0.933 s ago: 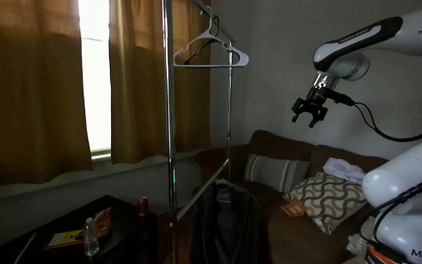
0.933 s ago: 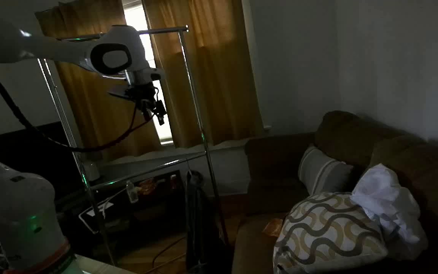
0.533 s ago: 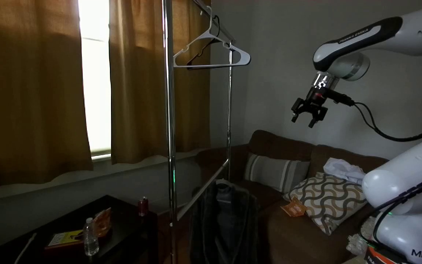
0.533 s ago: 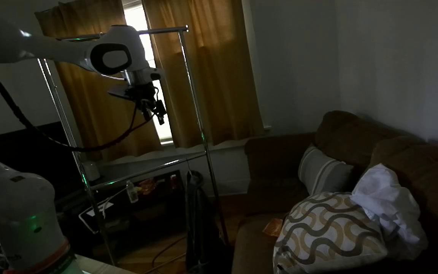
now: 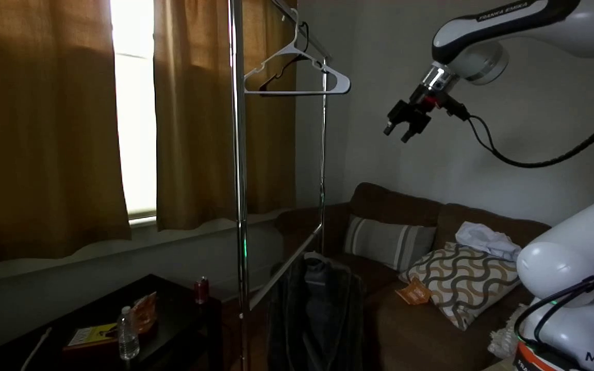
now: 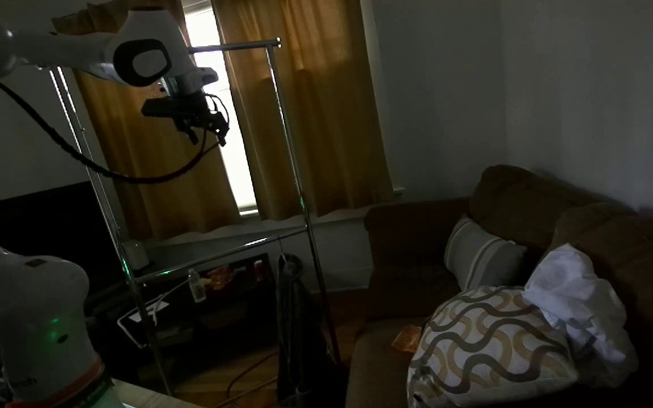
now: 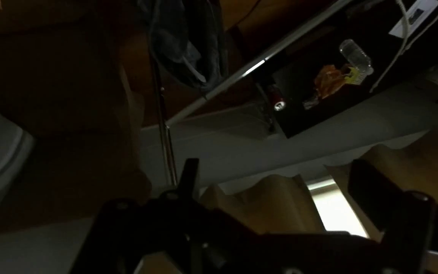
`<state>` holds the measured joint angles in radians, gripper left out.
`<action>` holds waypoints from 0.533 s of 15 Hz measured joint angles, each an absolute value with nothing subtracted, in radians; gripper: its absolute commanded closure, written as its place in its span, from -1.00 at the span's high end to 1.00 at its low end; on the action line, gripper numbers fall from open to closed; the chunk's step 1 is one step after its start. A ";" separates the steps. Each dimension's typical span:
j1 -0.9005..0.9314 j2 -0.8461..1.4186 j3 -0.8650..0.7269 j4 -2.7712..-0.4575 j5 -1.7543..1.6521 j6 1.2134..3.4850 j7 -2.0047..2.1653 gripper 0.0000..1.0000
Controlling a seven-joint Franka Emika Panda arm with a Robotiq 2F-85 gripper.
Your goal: Hang the white and black coat hanger on the bottom railing
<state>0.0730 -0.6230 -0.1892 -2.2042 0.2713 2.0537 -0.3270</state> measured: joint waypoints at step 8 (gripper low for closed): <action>0.191 -0.603 -0.169 -1.962 0.299 1.887 -0.519 1.00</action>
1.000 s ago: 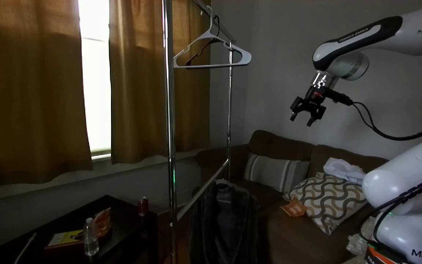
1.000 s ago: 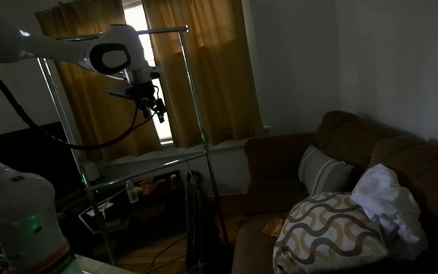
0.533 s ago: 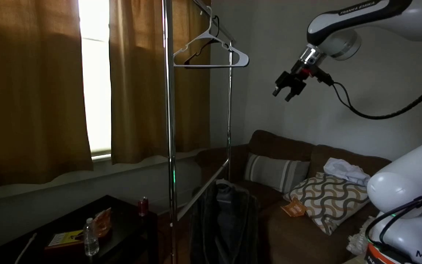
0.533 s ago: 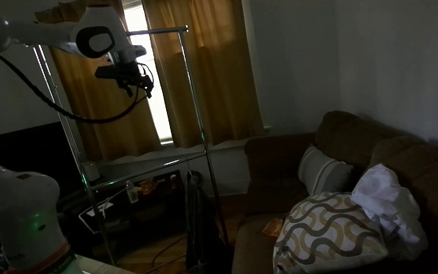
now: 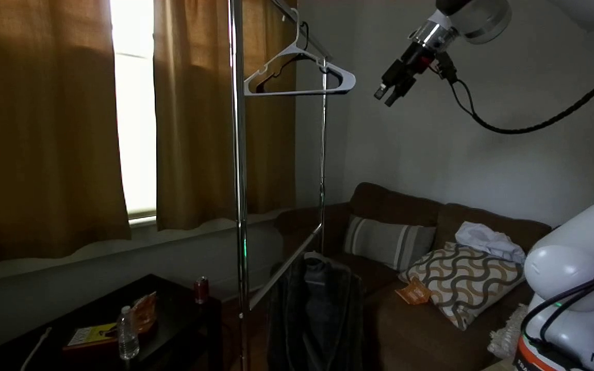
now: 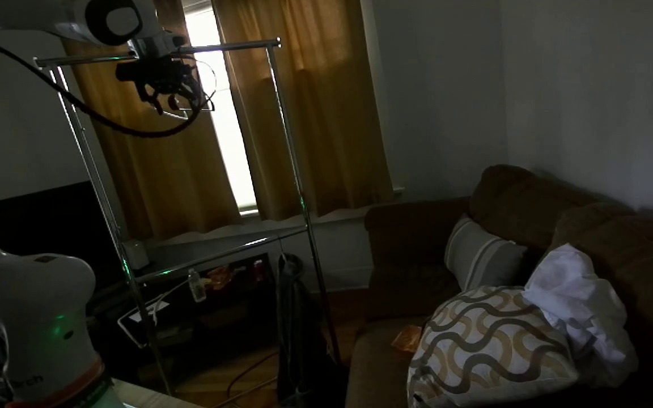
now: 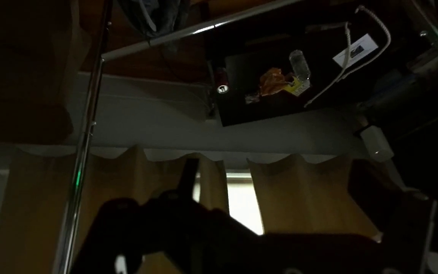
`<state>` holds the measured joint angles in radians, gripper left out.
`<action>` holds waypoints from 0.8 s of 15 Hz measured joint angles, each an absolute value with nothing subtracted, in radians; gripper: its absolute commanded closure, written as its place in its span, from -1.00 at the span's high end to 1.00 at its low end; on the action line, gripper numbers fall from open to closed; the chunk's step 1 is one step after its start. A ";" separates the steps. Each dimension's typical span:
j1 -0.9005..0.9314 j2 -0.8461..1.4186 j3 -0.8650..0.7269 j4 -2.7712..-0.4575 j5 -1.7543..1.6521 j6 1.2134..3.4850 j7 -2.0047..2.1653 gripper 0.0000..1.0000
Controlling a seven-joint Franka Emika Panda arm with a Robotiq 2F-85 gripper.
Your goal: Hang the white and black coat hanger on the bottom railing
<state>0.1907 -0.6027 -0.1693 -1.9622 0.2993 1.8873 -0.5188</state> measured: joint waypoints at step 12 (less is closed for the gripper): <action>0.224 -0.528 -0.079 -1.735 0.296 1.859 -0.684 1.00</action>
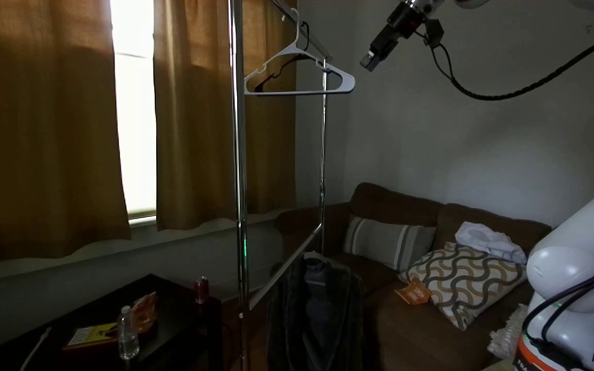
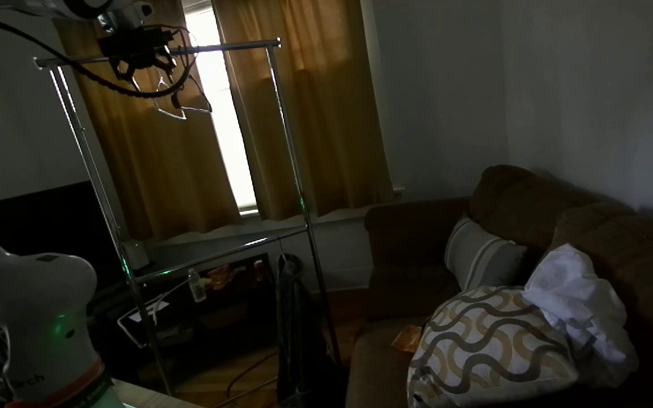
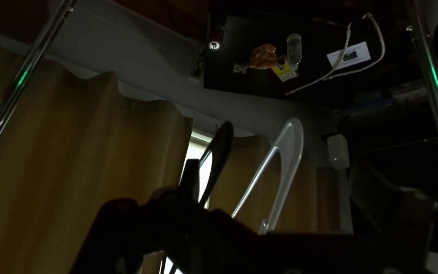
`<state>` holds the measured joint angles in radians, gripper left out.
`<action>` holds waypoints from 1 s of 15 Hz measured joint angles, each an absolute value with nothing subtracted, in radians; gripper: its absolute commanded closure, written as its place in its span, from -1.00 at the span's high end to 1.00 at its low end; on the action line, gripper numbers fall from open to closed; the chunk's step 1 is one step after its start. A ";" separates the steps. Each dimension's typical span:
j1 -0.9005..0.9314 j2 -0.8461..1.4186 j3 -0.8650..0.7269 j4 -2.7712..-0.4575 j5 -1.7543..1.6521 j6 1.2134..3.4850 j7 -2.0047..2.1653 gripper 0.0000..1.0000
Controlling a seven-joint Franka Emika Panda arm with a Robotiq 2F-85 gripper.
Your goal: Hang the white and black coat hanger on the bottom railing
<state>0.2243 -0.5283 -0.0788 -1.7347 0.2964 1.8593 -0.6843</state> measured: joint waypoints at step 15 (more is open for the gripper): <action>0.292 -0.453 -0.073 -1.745 0.493 2.144 -0.818 1.00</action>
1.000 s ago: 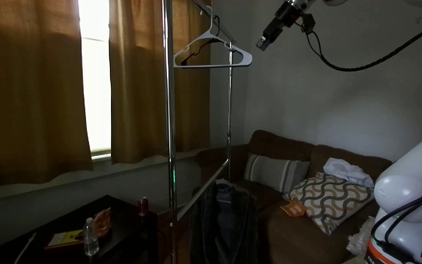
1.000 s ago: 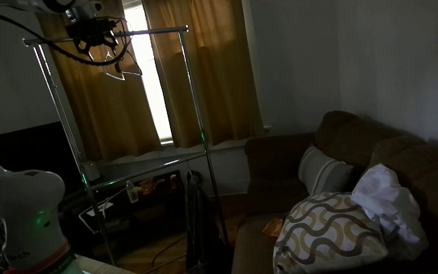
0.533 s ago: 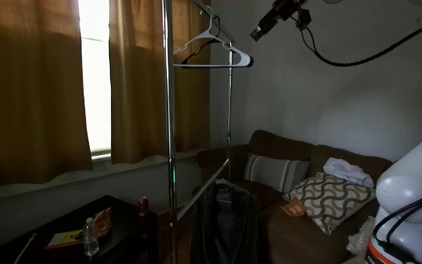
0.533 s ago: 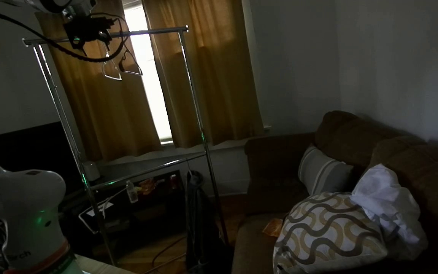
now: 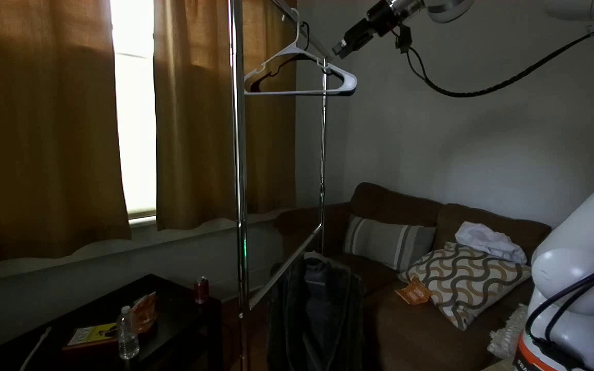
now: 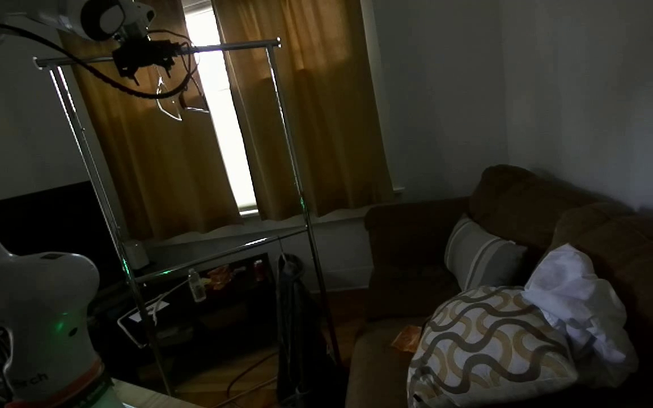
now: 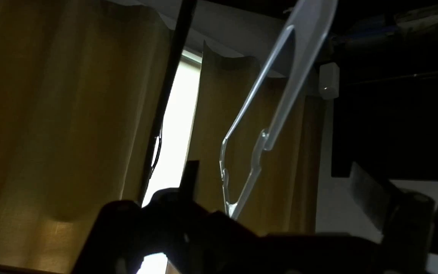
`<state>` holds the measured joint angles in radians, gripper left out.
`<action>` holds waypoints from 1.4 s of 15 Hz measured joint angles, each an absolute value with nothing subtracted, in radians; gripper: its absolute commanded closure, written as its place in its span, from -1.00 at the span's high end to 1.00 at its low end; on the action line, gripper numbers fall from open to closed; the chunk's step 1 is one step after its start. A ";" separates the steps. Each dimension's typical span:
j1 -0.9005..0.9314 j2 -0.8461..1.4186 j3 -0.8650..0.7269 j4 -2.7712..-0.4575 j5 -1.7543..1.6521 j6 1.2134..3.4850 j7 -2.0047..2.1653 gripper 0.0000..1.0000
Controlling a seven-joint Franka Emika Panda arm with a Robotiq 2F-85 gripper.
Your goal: Hang the white and black coat hanger on the bottom railing
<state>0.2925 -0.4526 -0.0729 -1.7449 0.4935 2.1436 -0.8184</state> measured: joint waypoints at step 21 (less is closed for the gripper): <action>0.326 -0.352 -0.060 -1.740 0.599 2.284 -0.848 1.00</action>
